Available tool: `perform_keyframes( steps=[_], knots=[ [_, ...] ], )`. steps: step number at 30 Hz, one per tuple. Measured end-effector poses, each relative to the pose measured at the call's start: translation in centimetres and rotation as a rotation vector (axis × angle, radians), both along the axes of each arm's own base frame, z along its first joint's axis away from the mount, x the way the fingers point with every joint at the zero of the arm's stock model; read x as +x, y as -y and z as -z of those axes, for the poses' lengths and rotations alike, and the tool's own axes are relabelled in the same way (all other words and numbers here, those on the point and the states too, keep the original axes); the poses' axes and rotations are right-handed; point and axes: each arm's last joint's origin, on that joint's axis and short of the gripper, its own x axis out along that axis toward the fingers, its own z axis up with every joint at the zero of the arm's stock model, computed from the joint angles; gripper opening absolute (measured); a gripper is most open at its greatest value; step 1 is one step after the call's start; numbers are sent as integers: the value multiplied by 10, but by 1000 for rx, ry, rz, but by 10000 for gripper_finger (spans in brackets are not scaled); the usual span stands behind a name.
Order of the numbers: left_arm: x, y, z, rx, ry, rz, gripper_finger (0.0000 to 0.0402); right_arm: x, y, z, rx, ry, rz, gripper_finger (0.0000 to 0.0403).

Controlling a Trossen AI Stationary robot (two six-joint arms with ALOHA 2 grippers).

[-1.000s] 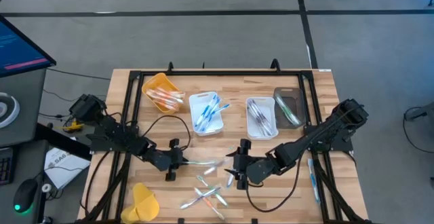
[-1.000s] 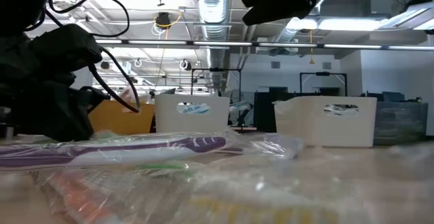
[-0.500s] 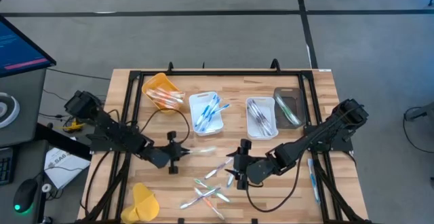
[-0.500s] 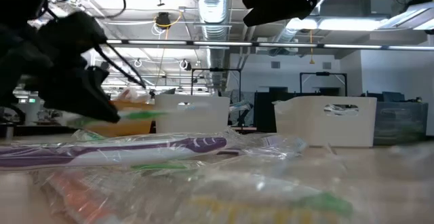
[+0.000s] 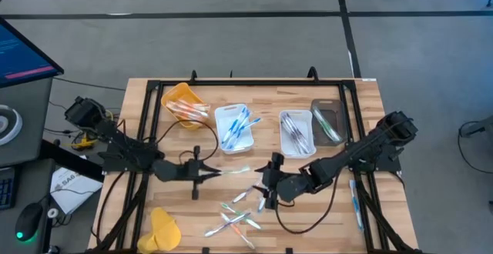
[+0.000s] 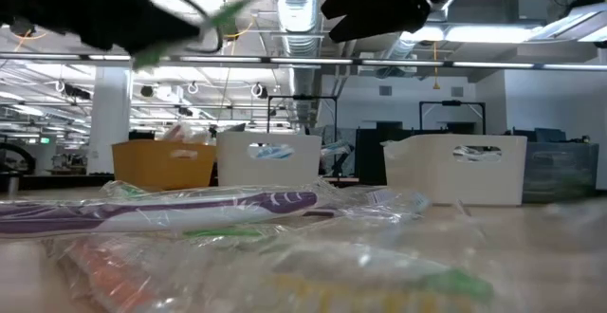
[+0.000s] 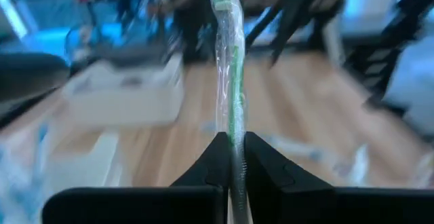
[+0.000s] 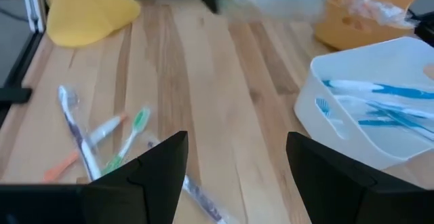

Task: Pick & Place Toothbrushes
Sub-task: Put the top green toothbrush into the black bin

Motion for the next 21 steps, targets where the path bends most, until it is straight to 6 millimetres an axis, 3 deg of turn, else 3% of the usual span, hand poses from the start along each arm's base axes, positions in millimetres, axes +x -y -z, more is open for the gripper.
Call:
perform_keyframes(
  steps=[5, 21],
  knots=[
    [-1, 7, -13, -30, 116, 76, 15, 7, 3, -7, 23, 78, 3, 245],
    [0, 6, -24, -13, 217, 74, 15, 23, 4, -39, -92, 372, -135, 245]
  ],
)
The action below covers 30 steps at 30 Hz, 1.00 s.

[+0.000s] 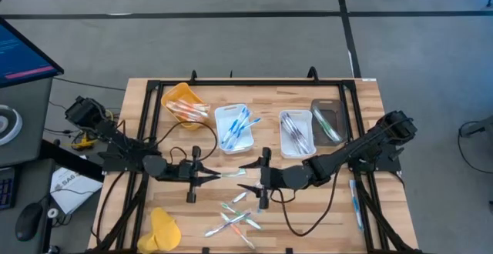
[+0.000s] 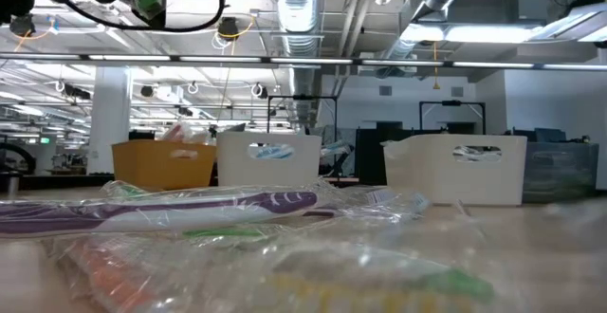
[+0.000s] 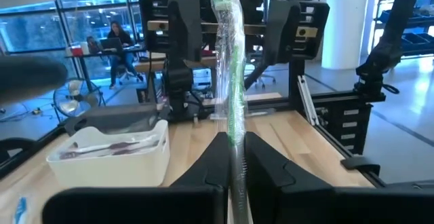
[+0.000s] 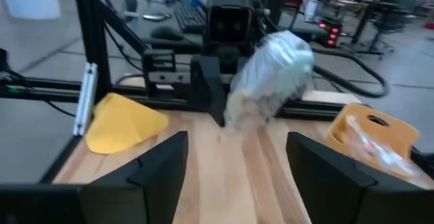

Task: Pick & Place Toothbrushes
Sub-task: Put the top green toothbrush into the black bin

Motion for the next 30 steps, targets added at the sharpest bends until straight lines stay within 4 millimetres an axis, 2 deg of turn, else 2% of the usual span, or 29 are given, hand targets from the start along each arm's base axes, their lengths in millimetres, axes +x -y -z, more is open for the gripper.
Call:
perform_keyframes(
  steps=[5, 13, 19, 30],
  knots=[
    [2, -4, -1, -4, 8, -22, 15, 7, 12, -2, 30, 19, -58, 245],
    [6, -12, -4, 7, 33, -45, 15, 12, 25, -3, 39, 18, -59, 244],
    [10, -16, -3, 5, 43, -52, 15, 13, 26, -2, 47, 16, -89, 244],
    [24, -10, 4, 38, 65, -32, 15, 13, 26, -2, 44, 14, -90, 244]
  ],
)
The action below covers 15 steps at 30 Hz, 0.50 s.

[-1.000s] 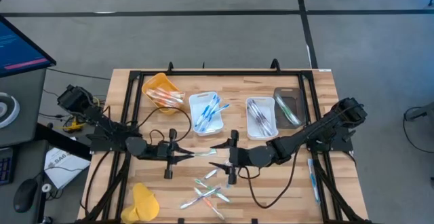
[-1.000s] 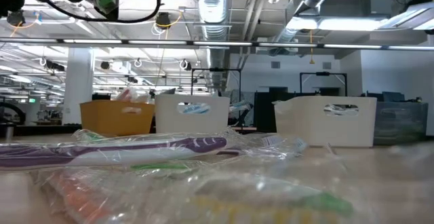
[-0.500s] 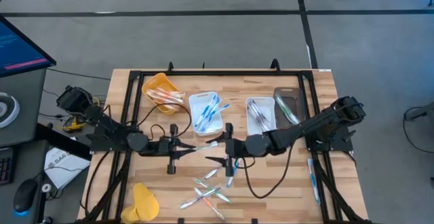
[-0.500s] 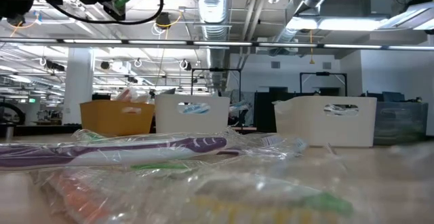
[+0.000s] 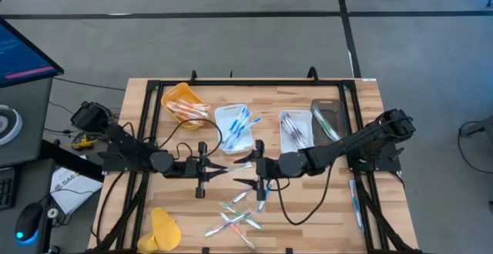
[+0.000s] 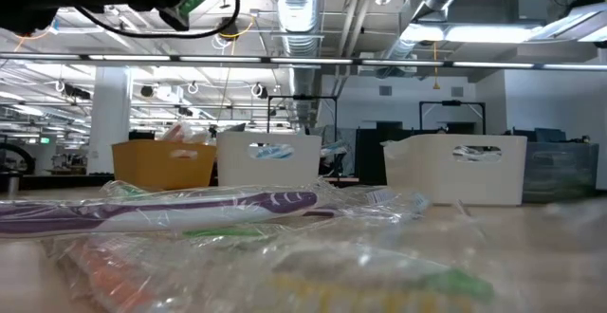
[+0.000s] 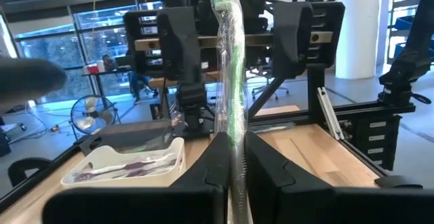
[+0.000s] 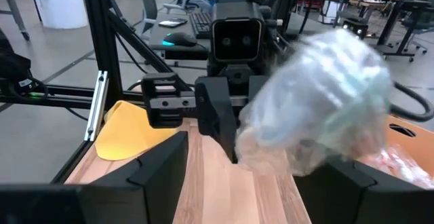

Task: Pick & Place Toothbrushes
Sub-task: Put the top green toothbrush into the black bin

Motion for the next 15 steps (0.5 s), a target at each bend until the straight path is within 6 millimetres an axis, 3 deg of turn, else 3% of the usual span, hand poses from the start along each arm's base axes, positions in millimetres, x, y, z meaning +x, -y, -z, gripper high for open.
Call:
perform_keyframes(
  steps=[15],
  knots=[
    [6, 3, -2, 19, 3, -3, 15, 0, -1, 0, -1, -2, -1, 244]
  ],
)
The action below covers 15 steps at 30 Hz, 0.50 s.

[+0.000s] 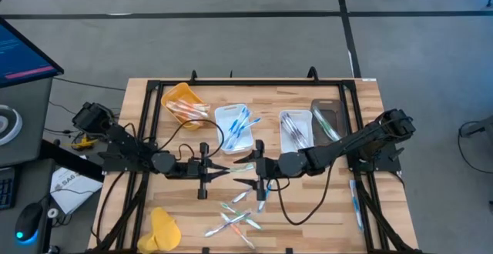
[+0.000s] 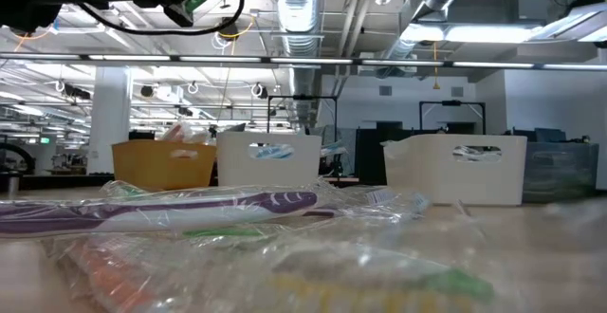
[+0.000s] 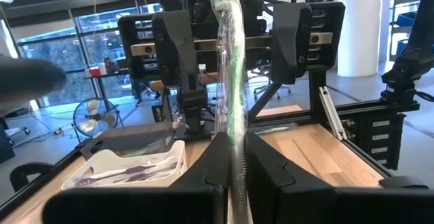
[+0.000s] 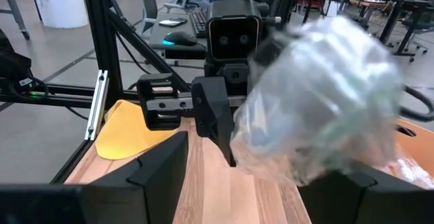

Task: Pick & Place Toothbrushes
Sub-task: Put the top green toothbrush into the black bin

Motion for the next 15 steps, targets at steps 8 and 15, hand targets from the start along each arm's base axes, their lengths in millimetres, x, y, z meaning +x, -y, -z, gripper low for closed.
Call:
perform_keyframes(
  steps=[8, 15],
  knots=[
    [1, -2, 0, 0, 0, -11, 15, 0, 0, 0, -1, 0, 0, 244],
    [2, -5, 0, -3, 0, -21, 15, 0, 0, 0, -15, 1, -3, 244]
  ],
)
